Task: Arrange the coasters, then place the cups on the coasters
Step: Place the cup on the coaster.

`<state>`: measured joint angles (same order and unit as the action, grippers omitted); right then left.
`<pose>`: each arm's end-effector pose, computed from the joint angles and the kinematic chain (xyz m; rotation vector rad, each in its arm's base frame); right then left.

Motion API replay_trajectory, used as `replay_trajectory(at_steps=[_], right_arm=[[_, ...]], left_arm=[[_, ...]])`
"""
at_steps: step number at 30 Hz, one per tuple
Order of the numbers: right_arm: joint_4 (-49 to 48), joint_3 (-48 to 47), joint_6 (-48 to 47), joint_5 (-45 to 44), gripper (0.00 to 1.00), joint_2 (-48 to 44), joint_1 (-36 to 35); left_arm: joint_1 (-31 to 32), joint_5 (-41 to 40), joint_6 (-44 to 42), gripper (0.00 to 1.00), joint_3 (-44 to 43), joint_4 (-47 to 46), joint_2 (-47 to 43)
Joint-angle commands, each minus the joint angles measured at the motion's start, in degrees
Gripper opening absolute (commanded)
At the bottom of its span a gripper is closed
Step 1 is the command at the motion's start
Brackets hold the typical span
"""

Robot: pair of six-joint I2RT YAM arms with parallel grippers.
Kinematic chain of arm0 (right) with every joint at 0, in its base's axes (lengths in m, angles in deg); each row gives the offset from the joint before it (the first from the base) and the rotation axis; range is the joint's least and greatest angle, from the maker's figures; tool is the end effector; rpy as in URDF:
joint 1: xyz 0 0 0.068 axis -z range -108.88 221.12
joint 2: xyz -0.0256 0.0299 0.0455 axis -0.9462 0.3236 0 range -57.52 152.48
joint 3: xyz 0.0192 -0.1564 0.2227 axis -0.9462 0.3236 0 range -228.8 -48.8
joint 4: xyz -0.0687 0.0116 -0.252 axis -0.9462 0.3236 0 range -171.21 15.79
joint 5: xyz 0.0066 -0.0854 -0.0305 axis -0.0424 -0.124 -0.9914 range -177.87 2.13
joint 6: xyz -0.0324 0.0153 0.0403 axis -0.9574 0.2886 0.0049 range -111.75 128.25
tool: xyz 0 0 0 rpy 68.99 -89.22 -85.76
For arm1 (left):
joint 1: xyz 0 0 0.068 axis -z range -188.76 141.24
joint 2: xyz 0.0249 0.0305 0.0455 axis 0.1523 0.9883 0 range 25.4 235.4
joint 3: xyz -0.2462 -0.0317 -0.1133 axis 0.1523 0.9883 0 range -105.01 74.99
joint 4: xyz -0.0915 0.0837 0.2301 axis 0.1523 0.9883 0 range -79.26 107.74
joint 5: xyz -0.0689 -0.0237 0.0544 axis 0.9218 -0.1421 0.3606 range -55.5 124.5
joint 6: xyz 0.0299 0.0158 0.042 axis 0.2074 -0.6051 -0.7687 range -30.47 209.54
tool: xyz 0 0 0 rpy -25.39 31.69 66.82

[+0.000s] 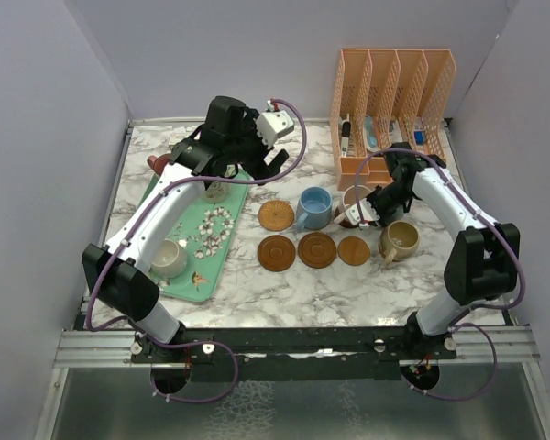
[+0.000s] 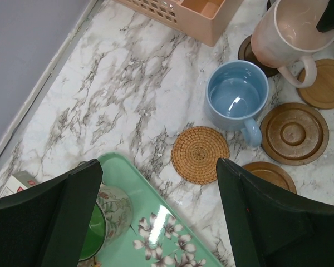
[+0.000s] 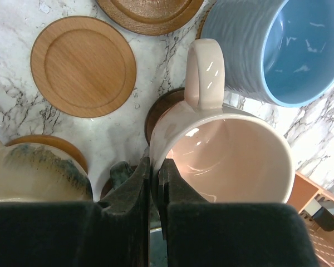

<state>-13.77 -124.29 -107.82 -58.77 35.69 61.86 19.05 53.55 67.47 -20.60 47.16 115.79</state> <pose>0.2887 0.0646 0.2549 -2.3819 1.1983 0.3221 0.3062 -0.1747 0.4037 1.0653 1.8204 -0.4113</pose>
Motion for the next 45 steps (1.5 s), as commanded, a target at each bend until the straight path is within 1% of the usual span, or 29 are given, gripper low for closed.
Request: replay_trajectory(at_steps=[1, 14, 28, 45], right_arm=[[0.1, -2.5, -3.2, 3.6, 0.01, 0.7, 0.4], [2.3, -6.1, -4.4, 2.8, 0.01, 4.6, 0.4], [3.6, -7.6, -4.9, 1.0, 0.01, 7.1, 0.4], [3.5, -8.1, -4.5, -0.7, 0.03, 8.6, 0.4]], left_arm=[[-0.3, 2.2, -0.7, 0.86, 0.7, -1.3, -0.2], [-0.3, 3.2, -2.4, 0.86, 1.5, -1.4, -0.3], [-0.3, 3.4, -3.1, 0.86, 1.7, -1.3, -0.4], [-0.3, 4.1, -3.8, 0.86, 2.7, -1.3, -0.5]])
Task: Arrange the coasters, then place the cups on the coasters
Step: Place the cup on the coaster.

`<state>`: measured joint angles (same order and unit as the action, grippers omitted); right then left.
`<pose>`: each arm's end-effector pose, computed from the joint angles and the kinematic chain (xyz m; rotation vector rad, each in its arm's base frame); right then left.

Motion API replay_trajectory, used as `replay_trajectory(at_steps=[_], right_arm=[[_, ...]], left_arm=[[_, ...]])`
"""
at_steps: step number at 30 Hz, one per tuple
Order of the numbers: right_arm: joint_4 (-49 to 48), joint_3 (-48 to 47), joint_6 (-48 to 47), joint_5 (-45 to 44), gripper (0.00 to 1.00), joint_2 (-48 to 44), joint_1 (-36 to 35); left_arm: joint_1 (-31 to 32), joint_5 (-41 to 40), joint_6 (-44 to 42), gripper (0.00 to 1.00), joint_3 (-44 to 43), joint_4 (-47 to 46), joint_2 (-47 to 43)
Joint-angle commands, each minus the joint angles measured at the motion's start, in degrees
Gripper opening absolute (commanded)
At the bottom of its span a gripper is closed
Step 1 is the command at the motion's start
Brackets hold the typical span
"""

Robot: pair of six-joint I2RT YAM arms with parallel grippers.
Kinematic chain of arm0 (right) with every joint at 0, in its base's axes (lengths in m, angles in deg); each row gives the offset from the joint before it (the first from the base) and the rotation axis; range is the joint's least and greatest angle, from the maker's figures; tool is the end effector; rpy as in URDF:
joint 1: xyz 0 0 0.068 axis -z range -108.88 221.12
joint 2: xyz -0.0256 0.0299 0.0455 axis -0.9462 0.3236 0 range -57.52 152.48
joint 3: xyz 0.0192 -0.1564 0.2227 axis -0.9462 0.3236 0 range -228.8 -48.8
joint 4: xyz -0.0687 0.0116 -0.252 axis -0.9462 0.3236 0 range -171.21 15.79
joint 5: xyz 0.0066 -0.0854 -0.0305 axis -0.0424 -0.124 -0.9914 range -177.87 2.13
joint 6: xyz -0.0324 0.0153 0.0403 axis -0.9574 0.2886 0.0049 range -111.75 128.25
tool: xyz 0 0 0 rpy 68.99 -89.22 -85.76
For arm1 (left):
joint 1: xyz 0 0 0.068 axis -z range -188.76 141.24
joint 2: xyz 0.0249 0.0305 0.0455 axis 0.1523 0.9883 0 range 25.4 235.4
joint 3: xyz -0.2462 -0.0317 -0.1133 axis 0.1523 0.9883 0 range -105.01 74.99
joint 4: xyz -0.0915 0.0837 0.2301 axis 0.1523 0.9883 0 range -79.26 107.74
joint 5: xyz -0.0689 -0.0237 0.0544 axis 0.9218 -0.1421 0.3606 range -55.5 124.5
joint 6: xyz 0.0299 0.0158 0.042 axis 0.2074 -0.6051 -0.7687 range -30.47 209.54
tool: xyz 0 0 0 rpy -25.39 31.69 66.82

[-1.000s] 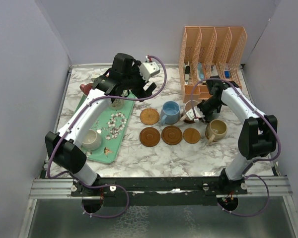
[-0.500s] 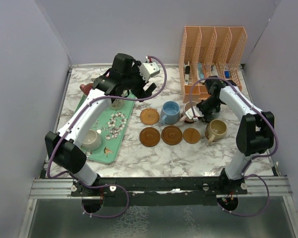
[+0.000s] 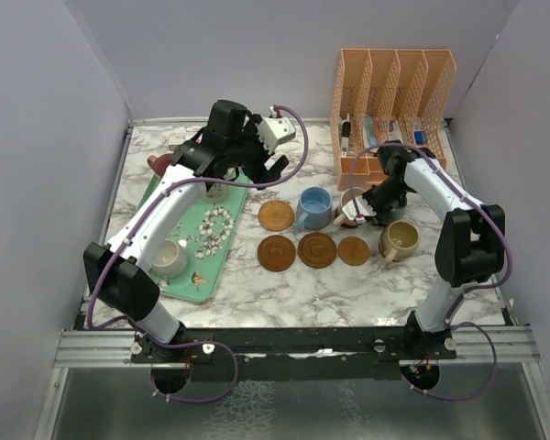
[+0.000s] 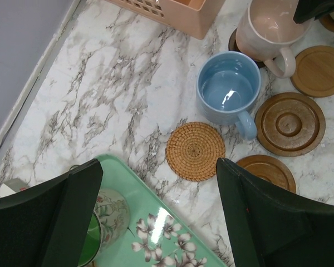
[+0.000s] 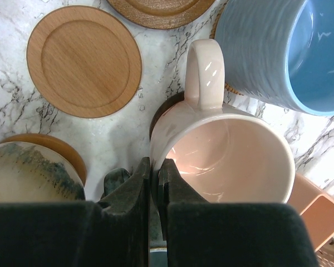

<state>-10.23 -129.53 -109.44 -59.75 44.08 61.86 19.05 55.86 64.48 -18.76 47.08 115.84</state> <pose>0.3132 0.0681 0.2355 -2.4367 1.2285 0.4354 0.3061 -0.1762 0.3932 1.1388 1.8031 -0.4277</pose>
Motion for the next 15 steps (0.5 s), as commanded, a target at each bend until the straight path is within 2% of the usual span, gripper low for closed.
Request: replay_trajectory(at_steps=[1, 15], right_arm=[[0.0, -2.9, -3.0, 0.3, 0.04, 0.3, 0.4], [-0.7, -2.3, -3.3, 0.0, 0.06, 0.5, 0.5]], left_arm=[[-0.3, 1.7, -0.9, 0.86, 0.9, -1.2, -0.6], [-0.3, 2.1, -1.5, 0.86, 1.3, -1.3, -0.9]])
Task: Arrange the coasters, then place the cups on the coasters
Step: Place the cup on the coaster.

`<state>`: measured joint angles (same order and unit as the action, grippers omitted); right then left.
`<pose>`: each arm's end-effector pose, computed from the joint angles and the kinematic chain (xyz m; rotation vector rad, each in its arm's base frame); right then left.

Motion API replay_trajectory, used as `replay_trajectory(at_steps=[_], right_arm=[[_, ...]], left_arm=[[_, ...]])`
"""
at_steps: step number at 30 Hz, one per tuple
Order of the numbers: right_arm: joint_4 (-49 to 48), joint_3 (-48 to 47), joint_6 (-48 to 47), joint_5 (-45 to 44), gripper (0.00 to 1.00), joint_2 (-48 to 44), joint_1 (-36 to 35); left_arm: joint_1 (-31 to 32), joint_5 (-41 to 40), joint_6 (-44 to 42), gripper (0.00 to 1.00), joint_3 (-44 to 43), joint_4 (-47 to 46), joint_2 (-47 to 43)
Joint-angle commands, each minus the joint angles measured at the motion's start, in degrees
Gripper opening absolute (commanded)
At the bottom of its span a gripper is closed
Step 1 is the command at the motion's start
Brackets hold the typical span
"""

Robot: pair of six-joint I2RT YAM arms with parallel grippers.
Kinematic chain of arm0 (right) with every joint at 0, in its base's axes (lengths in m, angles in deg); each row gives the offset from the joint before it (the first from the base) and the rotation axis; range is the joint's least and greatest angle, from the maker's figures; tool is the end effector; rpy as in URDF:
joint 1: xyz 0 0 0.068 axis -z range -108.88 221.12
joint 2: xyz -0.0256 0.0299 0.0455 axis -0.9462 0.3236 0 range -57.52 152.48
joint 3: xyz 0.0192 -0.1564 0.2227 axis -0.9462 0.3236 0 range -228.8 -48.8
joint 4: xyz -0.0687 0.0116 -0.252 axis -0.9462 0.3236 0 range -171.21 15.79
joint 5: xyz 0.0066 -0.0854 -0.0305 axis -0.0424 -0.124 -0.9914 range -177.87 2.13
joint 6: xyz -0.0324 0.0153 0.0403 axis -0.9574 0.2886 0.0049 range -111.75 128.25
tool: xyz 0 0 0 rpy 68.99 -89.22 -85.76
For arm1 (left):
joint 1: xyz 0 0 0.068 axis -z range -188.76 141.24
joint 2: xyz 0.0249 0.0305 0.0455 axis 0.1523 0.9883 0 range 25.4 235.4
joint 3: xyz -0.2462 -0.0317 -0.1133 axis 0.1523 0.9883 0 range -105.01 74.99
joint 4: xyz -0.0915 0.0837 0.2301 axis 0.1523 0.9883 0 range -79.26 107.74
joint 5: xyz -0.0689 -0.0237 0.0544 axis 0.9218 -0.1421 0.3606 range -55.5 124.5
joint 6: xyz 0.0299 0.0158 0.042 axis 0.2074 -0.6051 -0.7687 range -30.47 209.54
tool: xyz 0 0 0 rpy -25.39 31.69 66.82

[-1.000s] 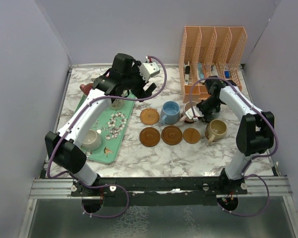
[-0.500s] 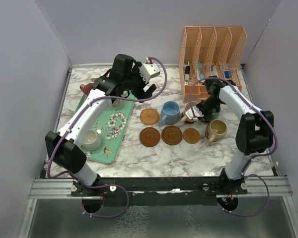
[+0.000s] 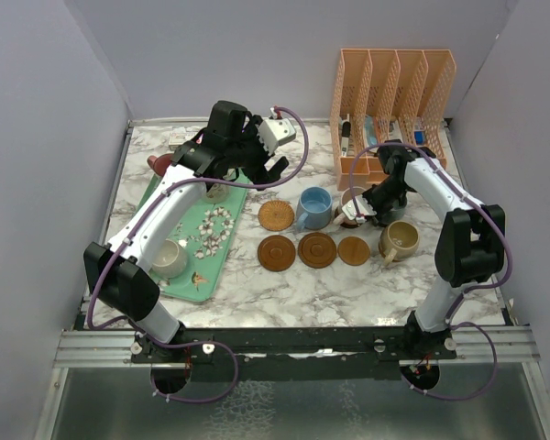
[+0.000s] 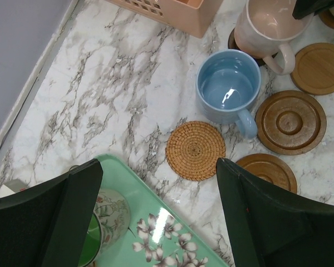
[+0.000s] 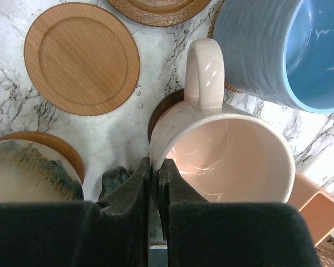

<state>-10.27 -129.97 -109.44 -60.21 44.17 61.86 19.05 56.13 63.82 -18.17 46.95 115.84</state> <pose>0.3145 0.0680 0.2368 -2.4420 1.2284 0.4218 0.3062 -0.1764 0.3900 1.1531 1.8015 -0.4274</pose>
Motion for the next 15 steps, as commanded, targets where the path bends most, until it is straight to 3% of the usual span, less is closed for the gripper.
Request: replay_trajectory(at_steps=[1, 15], right_arm=[[-0.6, -1.8, -3.3, 0.4, 0.06, 0.4, 0.4], [-1.3, -1.3, -3.2, 0.5, 0.08, 1.3, 0.4]], left_arm=[[-0.3, 1.8, -0.8, 0.86, 0.7, -1.1, -0.9], [-0.3, 1.9, -1.3, 0.86, 1.1, -1.1, -1.2]])
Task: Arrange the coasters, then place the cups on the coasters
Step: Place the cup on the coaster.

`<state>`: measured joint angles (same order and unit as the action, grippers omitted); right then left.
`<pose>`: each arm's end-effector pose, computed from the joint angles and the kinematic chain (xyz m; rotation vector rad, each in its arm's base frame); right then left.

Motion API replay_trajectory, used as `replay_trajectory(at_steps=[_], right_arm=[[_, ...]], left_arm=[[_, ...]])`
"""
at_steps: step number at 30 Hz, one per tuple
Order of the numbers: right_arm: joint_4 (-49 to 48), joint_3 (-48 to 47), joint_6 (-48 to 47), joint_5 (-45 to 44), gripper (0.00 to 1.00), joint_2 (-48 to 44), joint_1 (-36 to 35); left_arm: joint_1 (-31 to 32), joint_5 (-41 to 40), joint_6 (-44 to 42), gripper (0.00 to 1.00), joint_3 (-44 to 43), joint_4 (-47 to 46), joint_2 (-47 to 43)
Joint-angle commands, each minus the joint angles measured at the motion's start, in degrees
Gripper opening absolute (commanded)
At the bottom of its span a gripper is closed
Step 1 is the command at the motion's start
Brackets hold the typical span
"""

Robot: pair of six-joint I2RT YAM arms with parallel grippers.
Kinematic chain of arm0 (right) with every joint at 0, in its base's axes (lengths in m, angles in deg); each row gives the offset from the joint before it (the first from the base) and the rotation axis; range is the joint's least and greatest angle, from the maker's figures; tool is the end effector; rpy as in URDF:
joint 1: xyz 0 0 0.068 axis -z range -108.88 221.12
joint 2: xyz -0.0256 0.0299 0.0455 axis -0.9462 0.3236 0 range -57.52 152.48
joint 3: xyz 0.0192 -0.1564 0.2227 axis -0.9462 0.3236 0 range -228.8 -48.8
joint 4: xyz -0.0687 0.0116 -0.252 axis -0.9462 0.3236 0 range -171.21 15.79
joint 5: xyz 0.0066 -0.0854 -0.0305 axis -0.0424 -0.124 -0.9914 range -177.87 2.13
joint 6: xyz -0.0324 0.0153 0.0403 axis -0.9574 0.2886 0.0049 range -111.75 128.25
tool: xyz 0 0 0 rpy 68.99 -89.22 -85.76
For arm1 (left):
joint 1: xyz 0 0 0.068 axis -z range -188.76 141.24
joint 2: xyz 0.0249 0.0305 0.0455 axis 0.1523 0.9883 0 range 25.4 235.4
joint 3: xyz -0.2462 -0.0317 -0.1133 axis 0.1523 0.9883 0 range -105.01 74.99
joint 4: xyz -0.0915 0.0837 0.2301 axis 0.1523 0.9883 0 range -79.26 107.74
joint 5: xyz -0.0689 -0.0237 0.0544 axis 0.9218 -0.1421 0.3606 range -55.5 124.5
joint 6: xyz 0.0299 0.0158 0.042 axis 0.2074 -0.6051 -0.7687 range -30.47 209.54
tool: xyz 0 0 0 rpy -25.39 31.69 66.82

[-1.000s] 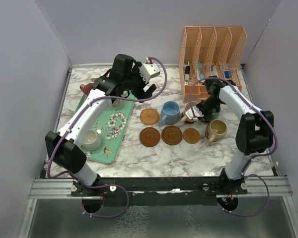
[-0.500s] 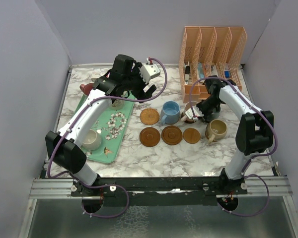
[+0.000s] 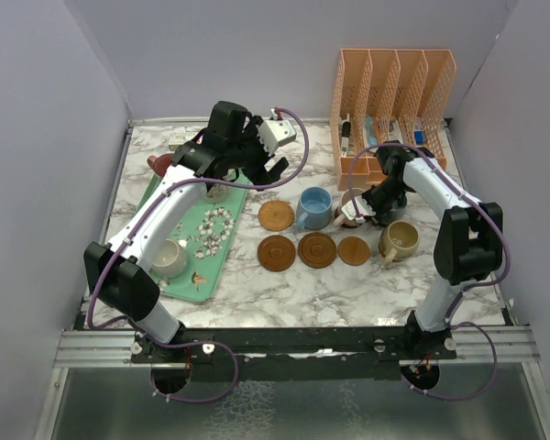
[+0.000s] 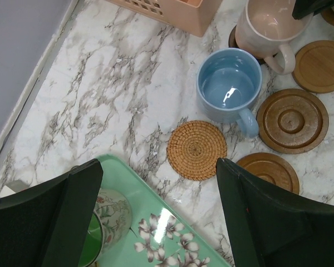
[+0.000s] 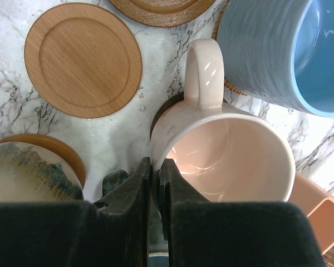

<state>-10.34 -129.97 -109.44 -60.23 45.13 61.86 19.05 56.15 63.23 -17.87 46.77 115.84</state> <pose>0.3167 0.0684 0.2317 -2.4455 1.2360 0.4398 0.3064 -0.1765 0.3886 1.1627 1.7967 -0.4221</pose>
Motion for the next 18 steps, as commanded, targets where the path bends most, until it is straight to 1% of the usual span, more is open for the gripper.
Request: replay_trajectory(at_steps=[1, 18], right_arm=[[-1.2, -1.3, -3.2, 0.6, 0.08, 0.3, 0.4], [-1.7, -1.4, -2.8, 0.9, 0.16, 1.1, 0.4]], left_arm=[[-0.3, 2.0, -0.8, 0.86, 0.8, -1.0, -1.2], [-0.3, 1.9, -1.2, 0.86, 1.2, -1.0, -1.2]])
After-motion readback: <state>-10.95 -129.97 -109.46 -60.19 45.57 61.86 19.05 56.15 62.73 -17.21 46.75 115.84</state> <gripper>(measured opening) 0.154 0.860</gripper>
